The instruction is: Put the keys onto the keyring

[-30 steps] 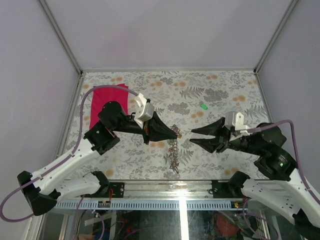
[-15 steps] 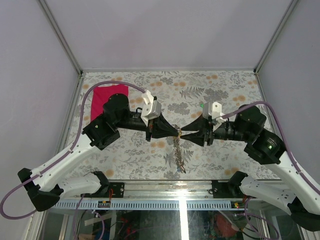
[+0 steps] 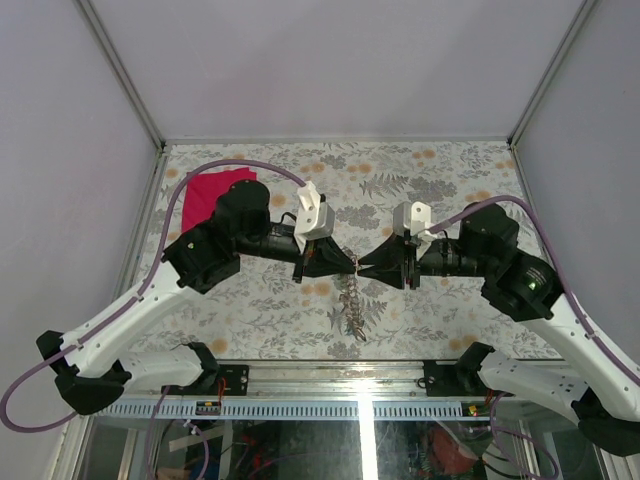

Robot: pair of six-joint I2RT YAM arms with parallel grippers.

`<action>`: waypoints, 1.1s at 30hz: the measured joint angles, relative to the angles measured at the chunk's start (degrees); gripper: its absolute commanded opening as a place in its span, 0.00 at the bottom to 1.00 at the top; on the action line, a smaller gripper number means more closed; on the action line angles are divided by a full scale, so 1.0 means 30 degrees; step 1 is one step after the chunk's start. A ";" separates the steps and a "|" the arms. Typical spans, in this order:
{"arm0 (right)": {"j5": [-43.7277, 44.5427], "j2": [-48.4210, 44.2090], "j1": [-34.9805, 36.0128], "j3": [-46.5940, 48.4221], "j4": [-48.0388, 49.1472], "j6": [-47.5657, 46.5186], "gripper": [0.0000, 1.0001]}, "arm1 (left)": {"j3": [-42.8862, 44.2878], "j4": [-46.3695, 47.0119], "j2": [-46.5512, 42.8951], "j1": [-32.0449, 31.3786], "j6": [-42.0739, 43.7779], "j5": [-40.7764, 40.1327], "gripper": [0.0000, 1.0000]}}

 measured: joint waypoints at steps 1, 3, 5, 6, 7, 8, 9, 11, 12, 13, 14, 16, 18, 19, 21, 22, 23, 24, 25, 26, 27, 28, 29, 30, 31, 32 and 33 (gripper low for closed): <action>-0.0015 0.0080 0.0000 0.0029 -0.0029 -0.0015 0.27 | 0.0168 -0.0240 0.0058 -0.0066 0.0080 -0.0109 0.00; -0.0029 0.0240 0.0000 0.0073 -0.0117 -0.0029 0.23 | 0.0539 -0.0750 0.0226 -0.0189 0.0240 -0.0204 0.00; -0.0189 0.0430 0.0000 0.0175 -0.0255 -0.0051 0.16 | 0.1253 -0.1719 0.0576 -0.0350 0.0517 -0.0423 0.00; -0.0255 0.0488 0.0000 0.0211 -0.0335 -0.0095 0.12 | 0.1494 -0.2062 0.0707 -0.0423 0.0627 -0.0539 0.00; -0.0350 0.0525 0.0000 0.0248 -0.0437 -0.0080 0.06 | 0.1763 -0.2448 0.0852 -0.0488 0.0743 -0.0663 0.00; -0.0386 0.0546 0.0000 0.0255 -0.0503 -0.0095 0.00 | 0.2215 -0.3089 0.1086 -0.0605 0.0940 -0.0940 0.00; -0.0466 0.0554 0.0000 0.0255 -0.0561 -0.0109 0.00 | 0.2579 -0.3585 0.1282 -0.0678 0.1086 -0.1158 0.00; -0.0517 0.0554 0.0000 0.0255 -0.0619 -0.0102 0.00 | 0.3264 -0.4473 0.1603 -0.0860 0.1348 -0.1545 0.00; -0.0517 0.0554 0.0000 0.0255 -0.0619 -0.0080 0.00 | 0.3585 -0.4911 0.1734 -0.0933 0.1486 -0.1734 0.02; -0.0561 0.0546 0.0000 0.0255 -0.0590 -0.0051 0.00 | 0.3818 -0.5231 0.1807 -0.0998 0.1566 -0.1872 0.05; -0.0597 0.0539 0.0000 0.0240 -0.0495 0.0029 0.00 | 0.4007 -0.5442 0.1843 -0.1064 0.1625 -0.2004 0.08; -0.0707 0.0430 0.0000 0.0007 0.0066 0.0401 0.00 | 0.4138 -0.5595 0.1800 -0.1100 0.1647 -0.2178 0.16; -0.0787 0.0124 0.0000 -0.0597 0.0954 0.0976 0.00 | 0.4102 -0.5362 0.1603 -0.1115 0.1559 -0.2244 0.20; -0.0809 -0.0109 0.0000 -0.1107 0.1668 0.1384 0.00 | 0.3993 -0.5020 0.1443 -0.1158 0.1443 -0.2244 0.21; -0.0794 -0.0685 0.0000 -0.2390 0.3242 0.2302 0.00 | 0.3417 -0.4000 0.0867 -0.1202 0.1020 -0.2229 0.22; -0.0801 -0.0940 0.0000 -0.2929 0.3963 0.2703 0.00 | 0.2987 -0.3366 0.0437 -0.1217 0.0699 -0.2215 0.22; -0.0794 -0.1260 0.0000 -0.3614 0.4867 0.3206 0.00 | 0.2535 -0.2688 0.0007 -0.1217 0.0372 -0.2193 0.22; -0.0787 -0.1581 0.0000 -0.4255 0.5829 0.3738 0.00 | 0.2164 -0.2127 -0.0328 -0.1217 0.0073 -0.2127 0.22; -0.0787 -0.1858 0.0000 -0.4801 0.6739 0.4269 0.00 | 0.1596 -0.1173 -0.0765 -0.1224 -0.0350 -0.2025 0.22; -0.0794 -0.2047 0.0000 -0.5209 0.7541 0.4699 0.00 | 0.1246 -0.0590 -0.1020 -0.1224 -0.0685 -0.1916 0.22; -0.0794 -0.2237 0.0000 -0.5617 0.8466 0.5187 0.00 | 0.0816 0.0189 -0.1282 -0.1224 -0.1035 -0.1778 0.22; -0.0794 -0.2375 0.0000 -0.5938 0.9318 0.5683 0.00 | 0.0401 0.0896 -0.1494 -0.1231 -0.1341 -0.1676 0.22; -0.0787 -0.2455 0.0000 -0.6135 1.0061 0.6076 0.00 | -0.0051 0.1639 -0.1668 -0.1231 -0.1705 -0.1552 0.22; -0.0772 -0.2543 0.0000 -0.6411 1.1096 0.6586 0.00 | -0.0590 0.2463 -0.1836 -0.1231 -0.2127 -0.1421 0.22; -0.0772 -0.2601 0.0000 -0.6586 1.1825 0.6965 0.00 | -0.0925 0.2994 -0.1931 -0.1231 -0.2412 -0.1362 0.22; -0.0758 -0.2667 0.0000 -0.6790 1.2670 0.7359 0.00 | -0.1297 0.3555 -0.2040 -0.1231 -0.2681 -0.1348 0.22; -0.0685 -0.2718 0.0000 -0.6980 1.3391 0.7701 0.00 | -0.1683 0.4153 -0.2157 -0.1231 -0.2980 -0.1319 0.22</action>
